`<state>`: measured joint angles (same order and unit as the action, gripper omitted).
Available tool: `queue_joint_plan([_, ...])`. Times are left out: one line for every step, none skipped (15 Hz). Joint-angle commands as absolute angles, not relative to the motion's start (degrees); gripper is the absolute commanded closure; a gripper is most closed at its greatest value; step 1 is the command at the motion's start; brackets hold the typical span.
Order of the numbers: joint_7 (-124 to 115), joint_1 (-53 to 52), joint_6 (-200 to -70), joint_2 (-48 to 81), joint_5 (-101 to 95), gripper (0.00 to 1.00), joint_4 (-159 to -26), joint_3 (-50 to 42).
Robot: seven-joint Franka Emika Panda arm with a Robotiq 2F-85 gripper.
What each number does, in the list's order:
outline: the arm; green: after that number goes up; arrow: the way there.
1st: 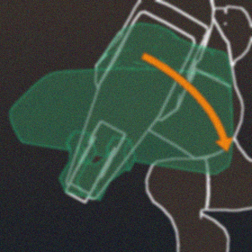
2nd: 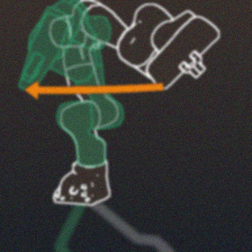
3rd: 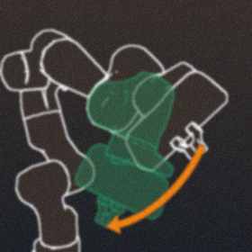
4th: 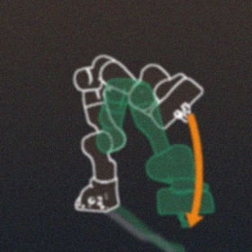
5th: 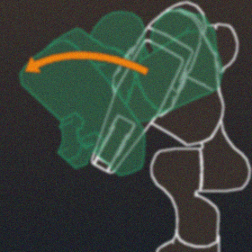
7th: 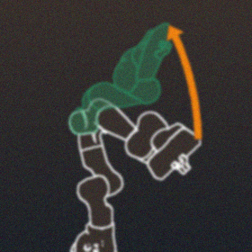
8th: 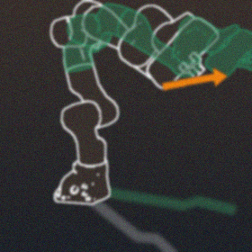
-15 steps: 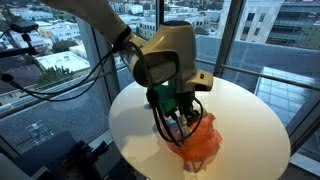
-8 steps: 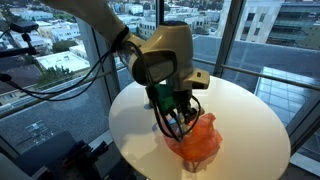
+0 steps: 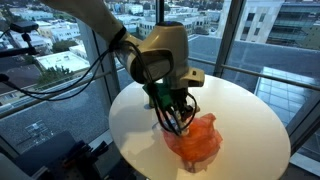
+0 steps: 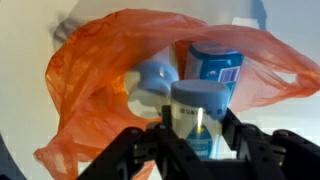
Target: Pick up the white bottle from the table and put it in the orange plastic bag.
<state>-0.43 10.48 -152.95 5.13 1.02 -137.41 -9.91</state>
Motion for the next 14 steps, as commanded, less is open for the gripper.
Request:
queue_joint_plan([2.52,10.54,-152.96,4.59,4.07,0.74,-139.15,-9.26])
queue_joint_plan([2.79,10.45,-152.97,4.44,4.82,0.74,-139.21,-9.06])
queue_joint_plan([2.99,10.36,-153.06,4.31,5.91,0.74,-139.26,-8.79])
queue_joint_plan([2.91,10.24,-153.03,4.27,6.99,0.74,-139.24,-8.55])
queue_joint_plan([2.89,10.15,-152.96,4.27,7.98,0.74,-139.21,-8.35])
queue_joint_plan([2.87,10.07,-153.01,4.28,8.92,0.74,-139.17,-8.17])
queue_joint_plan([2.98,10.01,-152.99,4.24,10.03,0.74,-139.06,-7.99])
queue_joint_plan([2.92,9.97,-152.98,4.23,10.91,0.74,-138.97,-7.86])
queue_joint_plan([2.89,9.94,-153.05,4.26,11.58,0.74,-138.89,-7.76])
queue_joint_plan([2.94,9.95,-153.02,4.42,12.32,0.74,-138.75,-7.67])
queue_joint_plan([2.80,9.95,-153.13,4.52,12.70,0.74,-138.66,-7.66])
queue_joint_plan([2.86,9.98,-153.11,4.53,13.18,0.74,-138.57,-7.65])
queue_joint_plan([3.09,10.04,-153.17,4.36,13.68,0.74,-138.50,-7.64])
queue_joint_plan([3.22,10.06,-153.17,4.19,14.04,0.74,-138.49,-7.65])
